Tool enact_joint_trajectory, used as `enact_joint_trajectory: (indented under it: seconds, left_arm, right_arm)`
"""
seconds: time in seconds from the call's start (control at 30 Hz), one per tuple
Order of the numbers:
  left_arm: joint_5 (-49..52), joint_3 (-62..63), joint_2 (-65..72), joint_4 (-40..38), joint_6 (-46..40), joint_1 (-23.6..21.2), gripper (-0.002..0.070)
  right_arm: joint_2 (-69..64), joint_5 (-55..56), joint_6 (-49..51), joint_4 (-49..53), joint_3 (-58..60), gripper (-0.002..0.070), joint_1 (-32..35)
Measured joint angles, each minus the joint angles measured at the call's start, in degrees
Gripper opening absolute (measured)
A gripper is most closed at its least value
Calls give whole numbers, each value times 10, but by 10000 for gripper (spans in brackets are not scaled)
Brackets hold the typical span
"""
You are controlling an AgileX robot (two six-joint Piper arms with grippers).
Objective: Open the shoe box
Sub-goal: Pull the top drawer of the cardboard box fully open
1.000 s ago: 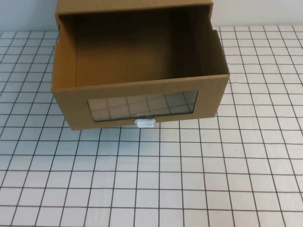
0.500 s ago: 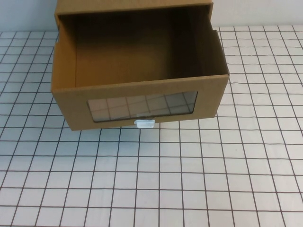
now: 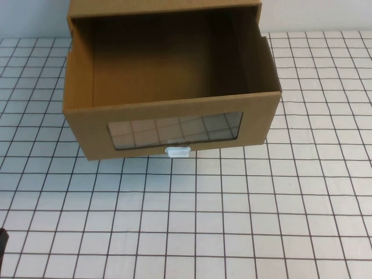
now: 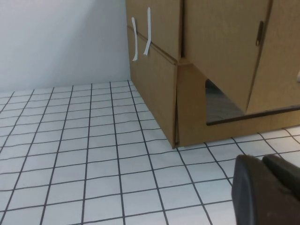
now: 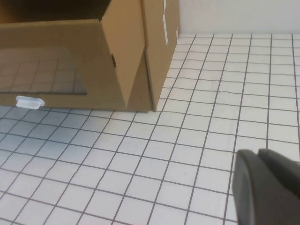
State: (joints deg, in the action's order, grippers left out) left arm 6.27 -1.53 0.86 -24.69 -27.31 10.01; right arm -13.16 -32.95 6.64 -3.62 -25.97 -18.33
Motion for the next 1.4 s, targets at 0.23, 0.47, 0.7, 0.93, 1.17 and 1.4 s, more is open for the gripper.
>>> enact_joint_trajectory:
  seconds: [0.23,0.47,0.7,0.93,1.17,1.4]
  left_arm:
    - [3,0,0,0,0,0,-2]
    - [3,0,0,0,0,0,-2]
    - [3,0,0,0,0,0,-2]
    - [3,0,0,0,0,0,-2]
    - [3,0,1,0,0,0,-2]
    - [3,0,1,0,0,0,-2]
  right_arm:
    - [0,-2,0,0,0,-13,0]
    - [0,30,0,53,10,-13,2]
    - [7,220,0,70,132,-13,131]
    - [110,280,0,69,248,-13,184]
    - [136,255,0,49,273,-13,184]
    - [136,137,-1,49,273,-13,170]
